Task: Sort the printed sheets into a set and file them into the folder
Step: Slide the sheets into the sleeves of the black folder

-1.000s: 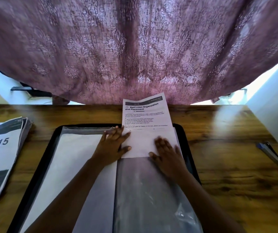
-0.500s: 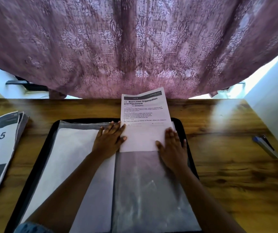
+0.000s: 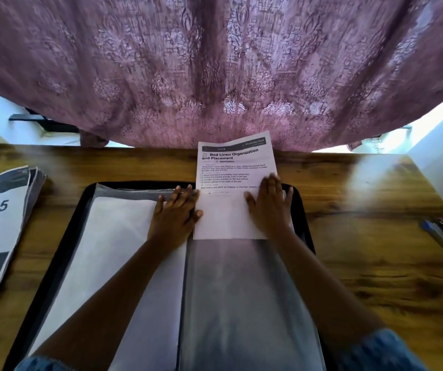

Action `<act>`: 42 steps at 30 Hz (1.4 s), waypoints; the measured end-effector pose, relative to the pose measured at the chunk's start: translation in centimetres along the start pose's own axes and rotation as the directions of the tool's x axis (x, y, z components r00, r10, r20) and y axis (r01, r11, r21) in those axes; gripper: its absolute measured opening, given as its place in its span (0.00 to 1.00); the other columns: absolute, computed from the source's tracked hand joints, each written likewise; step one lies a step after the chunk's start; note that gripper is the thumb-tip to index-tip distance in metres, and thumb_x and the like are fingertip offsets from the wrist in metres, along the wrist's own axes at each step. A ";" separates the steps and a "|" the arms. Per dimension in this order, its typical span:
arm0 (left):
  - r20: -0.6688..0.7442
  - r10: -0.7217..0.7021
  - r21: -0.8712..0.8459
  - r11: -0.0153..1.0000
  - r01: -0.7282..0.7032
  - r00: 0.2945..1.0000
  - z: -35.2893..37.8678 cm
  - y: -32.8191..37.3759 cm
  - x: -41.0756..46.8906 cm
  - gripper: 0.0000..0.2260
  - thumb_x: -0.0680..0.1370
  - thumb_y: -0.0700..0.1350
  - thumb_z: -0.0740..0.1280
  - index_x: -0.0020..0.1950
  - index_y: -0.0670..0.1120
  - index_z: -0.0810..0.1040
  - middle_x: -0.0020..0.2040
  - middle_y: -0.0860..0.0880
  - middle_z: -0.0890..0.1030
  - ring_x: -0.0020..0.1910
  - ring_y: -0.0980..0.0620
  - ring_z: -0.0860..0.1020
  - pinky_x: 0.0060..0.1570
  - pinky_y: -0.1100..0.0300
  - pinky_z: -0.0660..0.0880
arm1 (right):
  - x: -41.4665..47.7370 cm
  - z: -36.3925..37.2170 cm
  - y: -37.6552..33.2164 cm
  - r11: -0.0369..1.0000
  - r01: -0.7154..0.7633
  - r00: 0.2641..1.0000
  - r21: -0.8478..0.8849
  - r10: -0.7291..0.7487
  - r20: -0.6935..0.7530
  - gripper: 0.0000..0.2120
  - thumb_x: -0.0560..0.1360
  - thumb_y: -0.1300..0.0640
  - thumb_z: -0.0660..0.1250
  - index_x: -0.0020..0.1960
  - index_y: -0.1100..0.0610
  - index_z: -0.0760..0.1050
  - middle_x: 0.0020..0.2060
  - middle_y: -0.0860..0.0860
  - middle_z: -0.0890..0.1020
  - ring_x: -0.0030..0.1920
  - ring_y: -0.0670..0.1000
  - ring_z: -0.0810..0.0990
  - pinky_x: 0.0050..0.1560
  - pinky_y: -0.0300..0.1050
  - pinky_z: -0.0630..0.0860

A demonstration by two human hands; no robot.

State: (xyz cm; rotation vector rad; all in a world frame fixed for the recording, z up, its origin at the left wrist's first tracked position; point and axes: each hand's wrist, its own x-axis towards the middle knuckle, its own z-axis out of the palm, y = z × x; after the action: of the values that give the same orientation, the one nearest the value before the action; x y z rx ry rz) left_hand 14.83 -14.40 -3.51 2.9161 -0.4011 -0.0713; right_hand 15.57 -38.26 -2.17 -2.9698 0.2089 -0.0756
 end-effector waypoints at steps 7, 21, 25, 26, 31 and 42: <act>0.004 -0.034 -0.019 0.999 0.034 0.999 -0.1 0.1 0.2 0.36 0.72 0.64 0.34 0.79 0.54 0.51 0.79 0.55 0.51 0.78 0.53 0.47 0.74 0.48 0.44 | 14.0 0.1 -4.1 0.902 0.431 0.894 -0.018 -0.424 0.146 0.26 0.80 0.49 0.57 0.74 0.59 0.60 0.73 0.57 0.64 0.73 0.57 0.60 0.72 0.56 0.57; -0.012 -0.032 -0.046 0.998 0.031 0.999 0.1 0.1 0.1 0.33 0.75 0.62 0.33 0.79 0.56 0.50 0.78 0.57 0.49 0.77 0.56 0.44 0.74 0.52 0.39 | 19.4 -5.3 -3.9 0.863 0.460 0.752 0.210 -0.504 0.425 0.13 0.75 0.53 0.69 0.57 0.57 0.79 0.51 0.50 0.81 0.47 0.50 0.77 0.49 0.42 0.70; -0.024 -0.023 -0.087 0.996 0.021 0.999 0.1 -0.1 0.0 0.35 0.74 0.65 0.32 0.78 0.55 0.50 0.78 0.57 0.50 0.76 0.58 0.42 0.73 0.54 0.38 | 18.2 -6.6 -4.4 0.858 0.421 0.606 0.293 -0.507 0.613 0.13 0.75 0.52 0.69 0.57 0.55 0.79 0.50 0.48 0.80 0.47 0.49 0.78 0.52 0.43 0.70; -0.023 -0.017 -0.090 0.996 0.015 1.000 0.1 -0.1 -0.1 0.36 0.74 0.67 0.30 0.78 0.55 0.50 0.77 0.58 0.49 0.75 0.59 0.41 0.73 0.54 0.38 | 17.7 -6.7 -4.7 0.861 0.407 0.571 0.306 -0.501 0.650 0.12 0.74 0.51 0.70 0.56 0.54 0.79 0.50 0.48 0.81 0.47 0.49 0.79 0.52 0.44 0.72; -0.015 -0.011 -0.083 0.996 0.010 1.000 0.0 0.0 0.0 0.34 0.74 0.63 0.34 0.79 0.54 0.50 0.78 0.56 0.50 0.77 0.56 0.43 0.74 0.50 0.41 | 15.9 -6.4 -6.3 0.855 0.466 0.474 0.227 -0.458 0.752 0.12 0.74 0.52 0.70 0.55 0.55 0.78 0.47 0.47 0.79 0.44 0.45 0.78 0.43 0.35 0.73; -0.088 -0.008 -0.097 0.995 0.000 0.996 0.6 -0.3 0.1 0.30 0.78 0.60 0.40 0.78 0.53 0.56 0.78 0.56 0.57 0.77 0.55 0.51 0.74 0.49 0.46 | 10.2 -4.8 -8.0 0.882 0.440 0.243 0.172 -0.301 0.922 0.14 0.74 0.56 0.71 0.57 0.60 0.79 0.40 0.49 0.82 0.32 0.43 0.78 0.31 0.34 0.76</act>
State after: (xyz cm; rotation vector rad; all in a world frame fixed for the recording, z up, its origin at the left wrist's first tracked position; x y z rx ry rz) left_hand 14.96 -14.25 -4.15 2.8127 -0.3671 0.0367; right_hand 26.47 -32.66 4.27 -2.5079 -0.6872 1.6264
